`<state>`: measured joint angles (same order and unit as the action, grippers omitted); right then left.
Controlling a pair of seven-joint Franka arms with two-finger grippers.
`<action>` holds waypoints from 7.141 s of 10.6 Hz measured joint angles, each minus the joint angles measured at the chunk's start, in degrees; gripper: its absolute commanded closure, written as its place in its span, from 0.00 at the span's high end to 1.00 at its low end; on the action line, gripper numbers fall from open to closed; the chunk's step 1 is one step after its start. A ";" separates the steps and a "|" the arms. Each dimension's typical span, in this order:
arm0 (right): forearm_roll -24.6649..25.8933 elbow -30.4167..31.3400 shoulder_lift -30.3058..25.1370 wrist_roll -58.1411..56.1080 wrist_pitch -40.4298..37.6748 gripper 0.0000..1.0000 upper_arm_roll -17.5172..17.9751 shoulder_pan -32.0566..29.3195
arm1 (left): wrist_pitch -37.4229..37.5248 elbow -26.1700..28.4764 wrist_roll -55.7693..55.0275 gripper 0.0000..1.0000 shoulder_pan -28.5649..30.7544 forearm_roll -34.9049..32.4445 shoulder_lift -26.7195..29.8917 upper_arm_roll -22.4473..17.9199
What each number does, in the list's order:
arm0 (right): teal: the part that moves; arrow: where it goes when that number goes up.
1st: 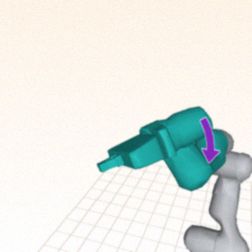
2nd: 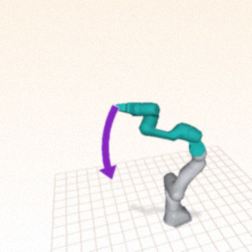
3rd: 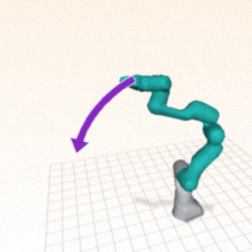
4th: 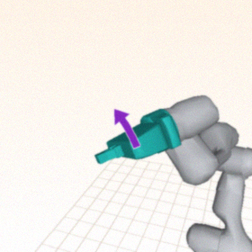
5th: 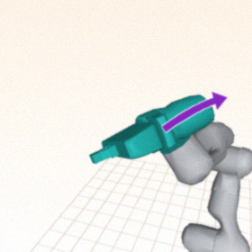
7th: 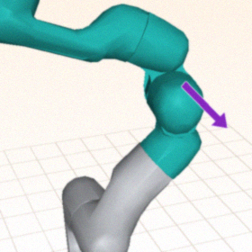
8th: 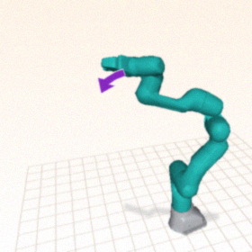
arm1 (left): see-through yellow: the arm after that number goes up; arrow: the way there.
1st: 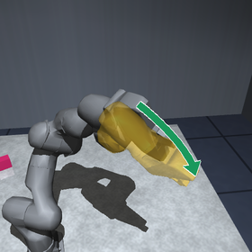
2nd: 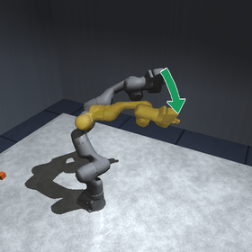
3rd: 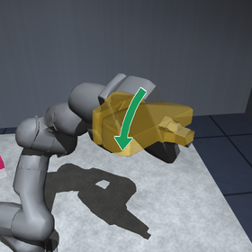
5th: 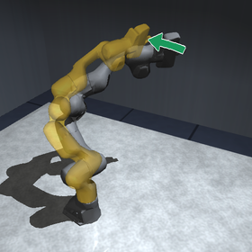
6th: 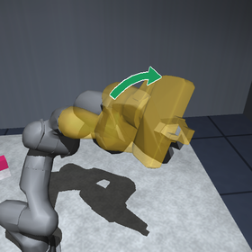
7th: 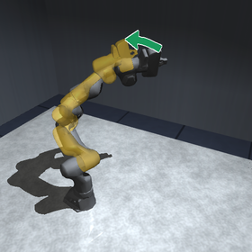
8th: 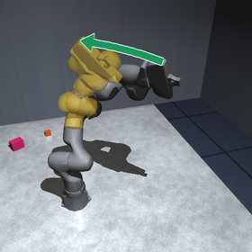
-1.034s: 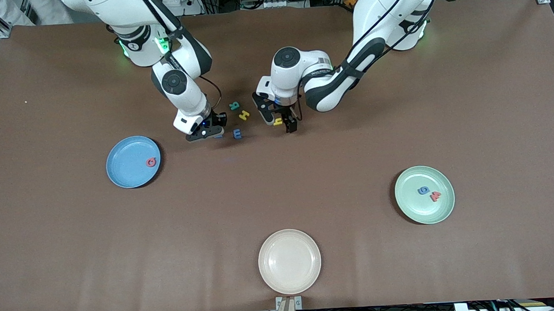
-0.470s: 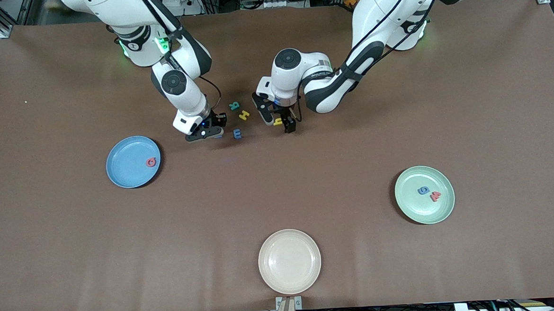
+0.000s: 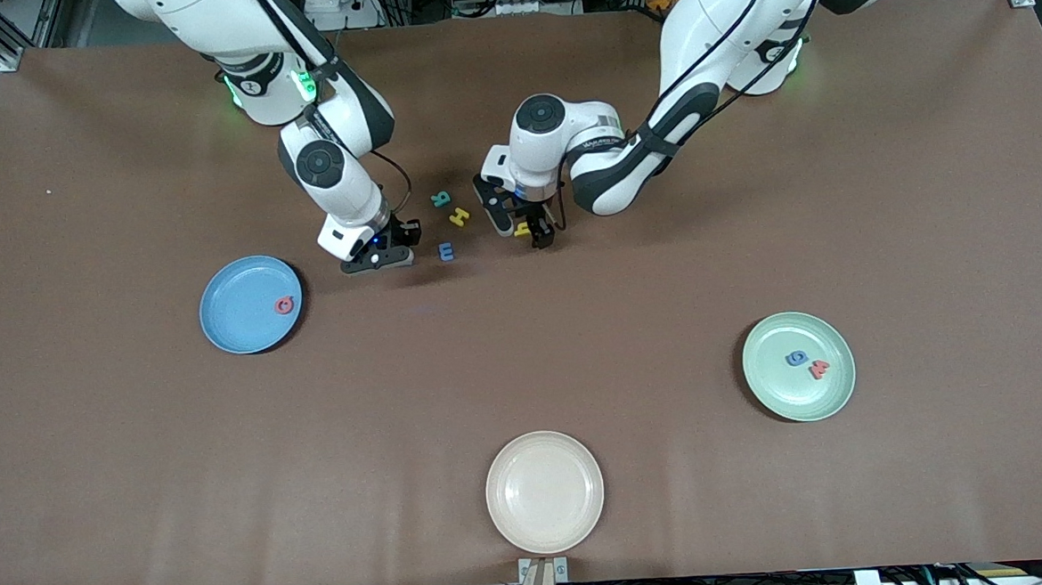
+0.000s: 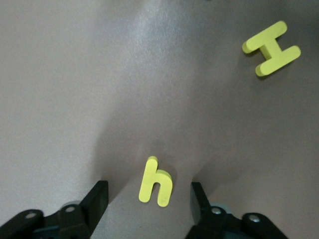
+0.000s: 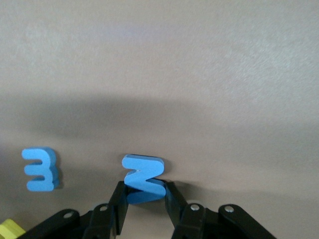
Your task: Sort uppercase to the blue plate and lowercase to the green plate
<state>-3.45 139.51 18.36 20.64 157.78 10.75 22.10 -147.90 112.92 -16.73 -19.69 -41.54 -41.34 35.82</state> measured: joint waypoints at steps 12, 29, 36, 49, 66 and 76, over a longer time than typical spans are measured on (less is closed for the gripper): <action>0.25 -9.58 -1.83 -29.14 -19.72 0.22 -14.47 -4.26 | 10.69 -2.41 -0.19 0.00 16.08 5.17 5.35 1.79; -4.48 -10.73 1.48 -51.52 -22.26 0.34 -24.73 -6.25 | 24.29 -13.06 18.20 0.35 37.74 8.43 3.94 -6.81; -10.24 -10.80 1.56 -51.25 -24.09 0.68 -23.11 -5.55 | 24.29 -13.90 18.29 0.51 37.31 8.43 2.54 -6.76; -9.69 -8.29 -3.70 -2.74 -20.38 0.69 -2.94 0.29 | 26.41 -15.47 -2.88 0.43 18.48 16.14 4.43 -5.91; 1.26 5.73 -4.06 12.51 2.48 0.69 9.19 6.21 | 26.72 -15.64 -9.15 0.44 15.41 20.12 3.85 -6.45; 3.36 5.86 -2.67 12.51 3.84 0.64 9.19 6.25 | 26.72 -15.64 -9.15 0.44 15.39 20.12 3.70 -6.74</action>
<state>-0.10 145.37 15.69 33.15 161.61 19.94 28.35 -121.18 97.28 -25.88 -4.30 -21.42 -37.64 29.08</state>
